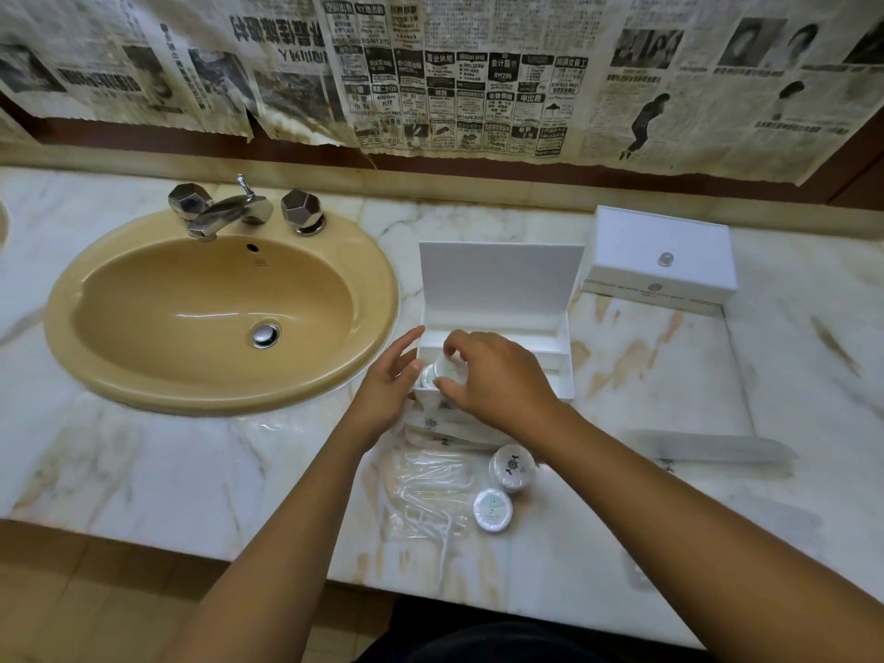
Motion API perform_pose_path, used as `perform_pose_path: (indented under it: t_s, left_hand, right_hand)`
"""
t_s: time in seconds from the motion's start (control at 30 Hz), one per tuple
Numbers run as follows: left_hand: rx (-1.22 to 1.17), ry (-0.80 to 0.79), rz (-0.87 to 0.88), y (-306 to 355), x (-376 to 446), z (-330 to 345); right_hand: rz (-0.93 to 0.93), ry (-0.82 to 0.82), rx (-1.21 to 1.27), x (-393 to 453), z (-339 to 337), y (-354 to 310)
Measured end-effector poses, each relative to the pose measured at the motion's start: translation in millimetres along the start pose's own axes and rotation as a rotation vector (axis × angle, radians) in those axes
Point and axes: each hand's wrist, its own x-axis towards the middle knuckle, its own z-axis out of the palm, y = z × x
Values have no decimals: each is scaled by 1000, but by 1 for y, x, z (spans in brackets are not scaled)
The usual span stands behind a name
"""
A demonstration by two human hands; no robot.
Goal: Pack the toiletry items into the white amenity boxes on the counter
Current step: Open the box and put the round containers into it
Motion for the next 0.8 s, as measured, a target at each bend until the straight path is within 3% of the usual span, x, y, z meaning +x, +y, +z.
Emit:
perform_pose_path:
  t_s: [0.3,0.8]
  left_hand:
    - [17,-4,14,-6,5,0]
    - [-6,-20,33,-10,6,-4]
  right_hand:
    - [132,-83,-149,35,31,-3]
    - [192,-120,107,34,36,1]
